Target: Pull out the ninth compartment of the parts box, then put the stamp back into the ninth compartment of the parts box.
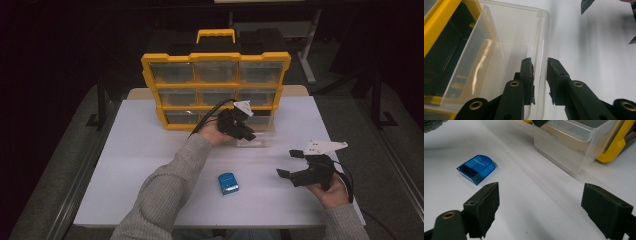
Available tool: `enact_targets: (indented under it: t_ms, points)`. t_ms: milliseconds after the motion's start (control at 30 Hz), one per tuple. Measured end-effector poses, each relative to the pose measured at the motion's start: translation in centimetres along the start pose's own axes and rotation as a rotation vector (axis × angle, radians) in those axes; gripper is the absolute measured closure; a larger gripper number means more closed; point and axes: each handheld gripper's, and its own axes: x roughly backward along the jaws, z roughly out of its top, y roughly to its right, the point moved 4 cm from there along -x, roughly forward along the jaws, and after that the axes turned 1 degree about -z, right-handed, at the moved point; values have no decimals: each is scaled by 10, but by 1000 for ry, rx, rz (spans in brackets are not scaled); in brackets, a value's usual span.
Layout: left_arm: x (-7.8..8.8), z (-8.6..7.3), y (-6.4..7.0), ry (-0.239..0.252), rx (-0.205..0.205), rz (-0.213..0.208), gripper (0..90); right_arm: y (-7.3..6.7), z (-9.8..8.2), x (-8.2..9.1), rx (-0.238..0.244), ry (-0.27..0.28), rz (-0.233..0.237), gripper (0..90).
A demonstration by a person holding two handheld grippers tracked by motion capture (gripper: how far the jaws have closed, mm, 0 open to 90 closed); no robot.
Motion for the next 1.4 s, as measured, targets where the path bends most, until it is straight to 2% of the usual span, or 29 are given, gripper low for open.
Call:
enact_targets:
  t_ms: [133, 233, 333, 467, 533, 633, 767, 833, 933, 967, 1000, 1067, 1133, 1233, 1267, 1400]
  points:
    - [7, 3, 3, 28, 4, 2, 674, 0, 0, -2, -4, -8, 3, 139]
    - [15, 7, 6, 68, 3, 2, 641, 1, -1, -4, -10, -13, 2, 139]
    - [24, 7, 10, 94, 18, 4, 613, 2, -2, -6, -7, -23, 1, 139]
    - [37, 3, 13, 136, 31, 11, 581, 1, -2, -8, -2, -29, -1, 139]
    - [43, 0, 14, 143, 49, 10, 558, 1, -2, -9, -4, -37, 1, 138]
    - [53, -5, 17, 165, 53, 25, 549, 2, -3, -10, -4, -44, -2, 139]
    - [64, -12, 22, 167, 62, 55, 521, 1, -3, -10, -5, -48, -8, 139]
    - [69, -17, 24, 157, 63, 86, 512, 2, -4, -11, -1, -51, -8, 139]
    - [78, -25, 28, 172, 62, 109, 501, 1, -5, -12, -11, -56, -8, 139]
    - [80, -28, 29, 179, 66, 114, 493, 1, -5, -13, -6, -54, -12, 139]
    - [82, -31, 31, 187, 86, 117, 480, 0, -6, -13, -7, -59, -14, 138]
    - [86, -37, 34, 189, 93, 131, 465, 0, -6, -13, -9, -63, -15, 138]
    - [92, -43, 35, 181, 89, 141, 452, 1, -6, -12, -7, -60, -16, 138]
    - [98, -49, 37, 199, 107, 145, 445, 0, -5, -9, -13, -47, -18, 138]
    - [101, -51, 37, 185, 94, 150, 438, 0, -5, -9, -12, -47, -17, 138]
    - [106, -57, 39, 192, 103, 160, 416, -1, -6, -9, -13, -56, -22, 138]
